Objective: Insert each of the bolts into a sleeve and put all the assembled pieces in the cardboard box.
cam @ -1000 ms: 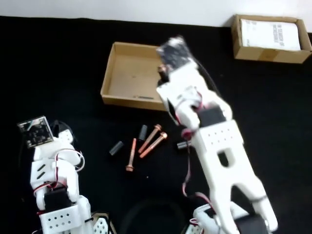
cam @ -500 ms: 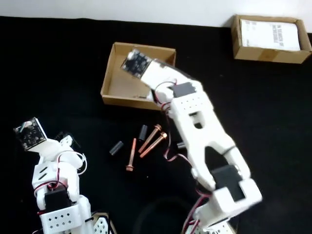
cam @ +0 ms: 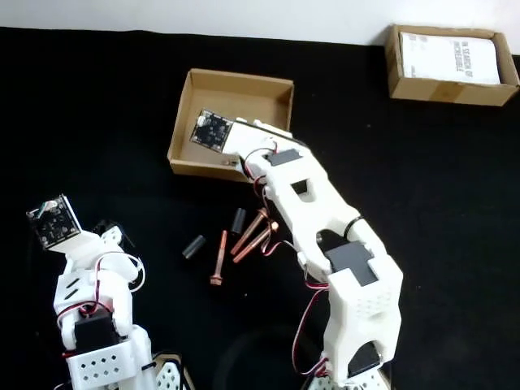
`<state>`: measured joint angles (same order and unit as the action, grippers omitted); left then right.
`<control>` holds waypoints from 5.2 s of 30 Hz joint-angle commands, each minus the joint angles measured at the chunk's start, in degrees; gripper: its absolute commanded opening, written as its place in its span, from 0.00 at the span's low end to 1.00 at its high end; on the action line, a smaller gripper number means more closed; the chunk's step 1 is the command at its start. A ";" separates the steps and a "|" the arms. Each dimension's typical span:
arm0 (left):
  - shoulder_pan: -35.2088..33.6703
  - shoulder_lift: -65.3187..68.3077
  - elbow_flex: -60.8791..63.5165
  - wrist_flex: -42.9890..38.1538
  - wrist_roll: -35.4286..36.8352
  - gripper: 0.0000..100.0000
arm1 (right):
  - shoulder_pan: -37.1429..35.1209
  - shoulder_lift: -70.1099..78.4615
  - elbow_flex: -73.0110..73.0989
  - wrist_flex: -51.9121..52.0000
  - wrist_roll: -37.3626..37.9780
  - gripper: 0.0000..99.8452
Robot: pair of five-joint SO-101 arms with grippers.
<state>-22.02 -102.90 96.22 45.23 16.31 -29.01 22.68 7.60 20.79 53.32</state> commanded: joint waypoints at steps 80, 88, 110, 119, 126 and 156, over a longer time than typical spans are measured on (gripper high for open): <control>-38.99 -0.22 1.01 5.27 -2.81 0.01 | -24.31 17.89 -32.04 54.02 4.31 0.12; -38.90 -0.22 1.01 5.45 -2.81 0.01 | -24.31 22.02 -40.84 54.55 4.31 0.07; -31.96 -0.22 1.01 11.69 -2.81 0.01 | -6.73 21.67 -107.38 80.48 -24.62 0.01; -28.26 -0.22 1.01 15.21 -2.81 0.01 | 6.02 -3.47 -92.09 80.57 -25.76 0.01; -21.93 -0.22 0.40 17.76 -2.81 0.01 | 7.87 -36.35 -50.15 80.48 -29.80 0.01; 31.78 31.16 -33.54 29.54 -7.74 0.01 | 47.08 -121.27 81.71 25.19 -41.93 0.01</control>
<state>4.79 -83.03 68.62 74.42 7.87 15.30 -94.07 86.20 48.57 10.59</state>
